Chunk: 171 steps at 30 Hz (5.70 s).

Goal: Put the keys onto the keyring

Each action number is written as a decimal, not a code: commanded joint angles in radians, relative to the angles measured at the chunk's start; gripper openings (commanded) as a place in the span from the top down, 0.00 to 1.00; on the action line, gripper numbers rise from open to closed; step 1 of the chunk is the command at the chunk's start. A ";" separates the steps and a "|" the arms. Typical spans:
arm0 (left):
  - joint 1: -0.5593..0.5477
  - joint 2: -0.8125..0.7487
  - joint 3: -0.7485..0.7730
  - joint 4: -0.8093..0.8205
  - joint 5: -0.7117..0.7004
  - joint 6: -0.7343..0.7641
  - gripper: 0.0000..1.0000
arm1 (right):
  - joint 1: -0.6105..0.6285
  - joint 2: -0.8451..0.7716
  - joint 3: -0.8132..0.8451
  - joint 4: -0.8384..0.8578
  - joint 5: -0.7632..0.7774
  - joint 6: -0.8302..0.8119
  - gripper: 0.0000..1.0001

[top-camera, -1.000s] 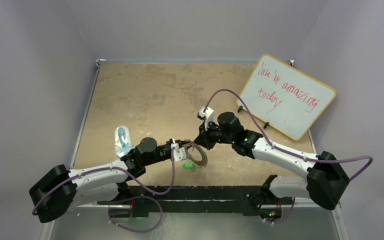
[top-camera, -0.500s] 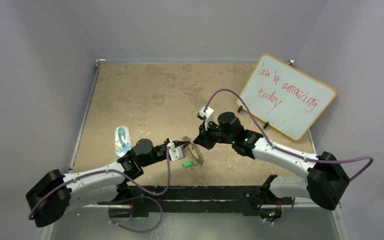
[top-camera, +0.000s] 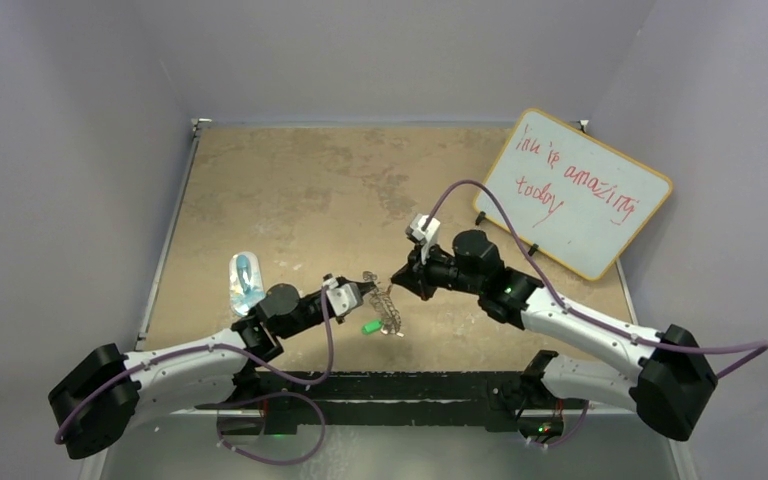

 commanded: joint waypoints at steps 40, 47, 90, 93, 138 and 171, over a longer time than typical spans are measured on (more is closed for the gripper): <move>-0.006 0.032 -0.033 0.192 0.016 -0.111 1.00 | 0.008 0.013 -0.053 0.320 -0.205 -0.337 1.00; -0.006 0.026 -0.047 0.202 0.019 -0.112 1.00 | 0.008 0.027 -0.036 0.269 -0.093 -0.327 1.00; -0.006 0.042 -0.075 0.312 0.077 -0.109 1.00 | 0.008 0.048 -0.118 0.357 -0.129 -0.260 1.00; -0.006 0.042 -0.076 0.323 0.080 -0.107 1.00 | 0.007 0.041 -0.130 0.368 -0.134 -0.255 1.00; -0.006 0.063 -0.135 0.463 0.113 -0.113 1.00 | 0.007 -0.042 -0.212 0.466 -0.152 -0.269 0.50; -0.006 0.029 -0.117 0.424 0.177 -0.089 1.00 | 0.006 0.021 -0.148 0.418 -0.353 -0.479 1.00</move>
